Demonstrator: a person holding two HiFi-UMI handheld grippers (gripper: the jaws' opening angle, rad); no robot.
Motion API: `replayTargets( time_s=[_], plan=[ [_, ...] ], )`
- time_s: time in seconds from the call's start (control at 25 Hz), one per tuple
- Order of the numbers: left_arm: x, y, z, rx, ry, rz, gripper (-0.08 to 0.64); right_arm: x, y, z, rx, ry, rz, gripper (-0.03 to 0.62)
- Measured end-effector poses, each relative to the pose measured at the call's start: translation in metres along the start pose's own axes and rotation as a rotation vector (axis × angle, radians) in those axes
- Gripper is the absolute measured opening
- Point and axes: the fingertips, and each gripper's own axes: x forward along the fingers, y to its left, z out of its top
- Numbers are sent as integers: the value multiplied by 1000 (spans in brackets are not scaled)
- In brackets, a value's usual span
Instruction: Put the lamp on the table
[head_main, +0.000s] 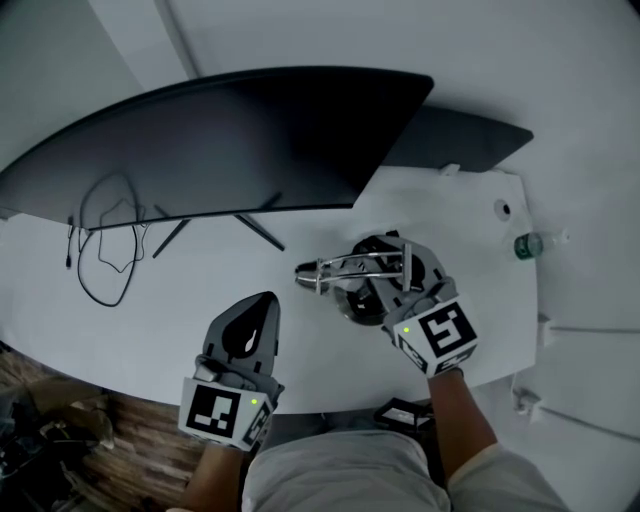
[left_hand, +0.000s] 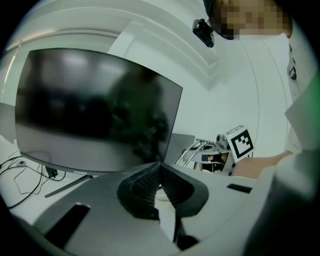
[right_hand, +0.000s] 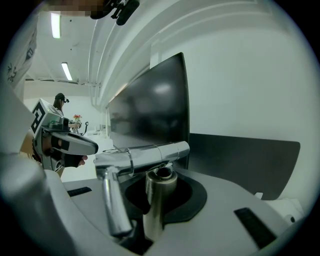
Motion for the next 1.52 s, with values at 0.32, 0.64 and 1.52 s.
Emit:
replayTargets(
  time_s=[0.32,0.64,1.52],
  plan=[
    [2,2,-7,-5,14,-1,2,9,-4,-11,4,12,-5,52],
    [1,5,-9,0,20,4,2,15,-7,-17,6,4,-14,52],
    [0,4,-13,0,31,2,2,16,0,-26,-5,-14,-25,54]
  ],
)
